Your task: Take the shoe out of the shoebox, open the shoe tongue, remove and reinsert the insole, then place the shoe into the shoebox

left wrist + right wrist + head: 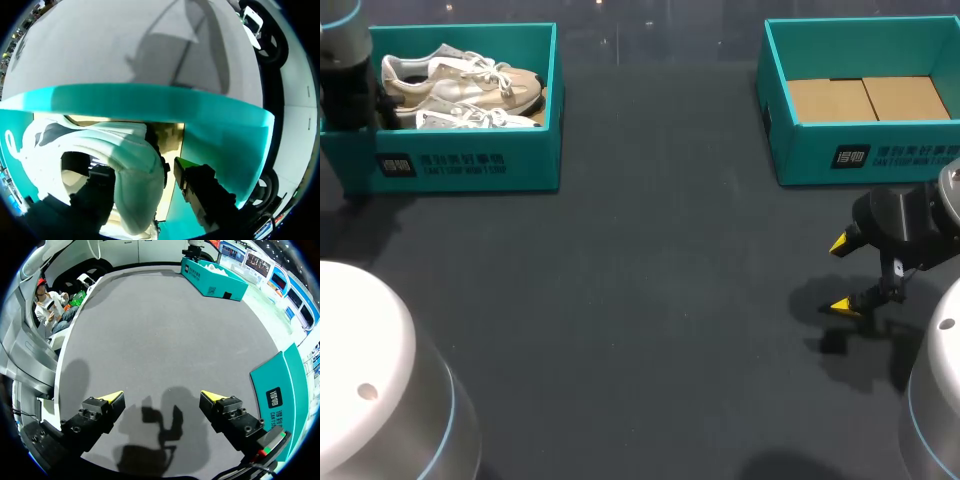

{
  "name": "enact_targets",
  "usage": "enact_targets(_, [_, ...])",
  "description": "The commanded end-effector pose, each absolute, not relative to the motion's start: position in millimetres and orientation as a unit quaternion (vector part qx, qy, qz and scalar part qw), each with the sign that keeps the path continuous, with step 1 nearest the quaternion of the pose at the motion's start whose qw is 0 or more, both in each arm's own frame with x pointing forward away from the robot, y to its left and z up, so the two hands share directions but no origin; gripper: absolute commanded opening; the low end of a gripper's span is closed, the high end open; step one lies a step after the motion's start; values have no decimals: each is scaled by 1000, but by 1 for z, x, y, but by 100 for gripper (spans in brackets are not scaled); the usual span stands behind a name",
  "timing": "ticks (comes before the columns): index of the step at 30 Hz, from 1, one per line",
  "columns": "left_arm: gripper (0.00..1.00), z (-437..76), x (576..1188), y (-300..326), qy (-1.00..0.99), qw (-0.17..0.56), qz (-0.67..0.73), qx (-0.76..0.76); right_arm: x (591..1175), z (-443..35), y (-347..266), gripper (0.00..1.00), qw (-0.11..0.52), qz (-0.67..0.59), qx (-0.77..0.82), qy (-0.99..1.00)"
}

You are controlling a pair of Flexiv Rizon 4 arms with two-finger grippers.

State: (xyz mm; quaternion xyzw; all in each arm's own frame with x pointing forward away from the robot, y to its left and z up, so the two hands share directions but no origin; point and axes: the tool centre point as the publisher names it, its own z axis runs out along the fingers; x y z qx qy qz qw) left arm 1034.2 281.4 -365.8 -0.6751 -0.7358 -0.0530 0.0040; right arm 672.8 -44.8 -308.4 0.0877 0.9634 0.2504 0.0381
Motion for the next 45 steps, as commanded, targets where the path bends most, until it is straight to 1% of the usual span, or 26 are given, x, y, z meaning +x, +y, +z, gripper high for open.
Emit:
enact_targets(1, [42,-368,1034,281,-736,9,-53,-675,671,-309,-45,100,39,250,88,964])
enact_targets(4, [38,-369,1034,281,-735,13,-53,-676,671,-309,-45,100,39,250,88,964])
enact_targets(7, [32,-370,1033,281,-735,16,-53,-676,671,-309,-45,100,39,250,88,964])
enact_targets(9, [26,-371,1033,282,-735,17,-53,-676,671,-309,-45,100,39,250,88,964])
enact_targets(12, [12,-371,1033,283,-735,19,-53,-676,671,-309,-45,100,39,250,88,964])
enact_targets(13, [4,-370,1033,283,-735,19,-52,-676,671,-309,-45,100,39,250,88,964])
enact_targets(14, [0,-370,1033,284,-735,20,-52,-676,671,-309,-45,100,39,250,88,964])
enact_targets(45, [0,-361,1038,301,-748,38,-55,-661,671,-309,-45,100,39,250,88,964])
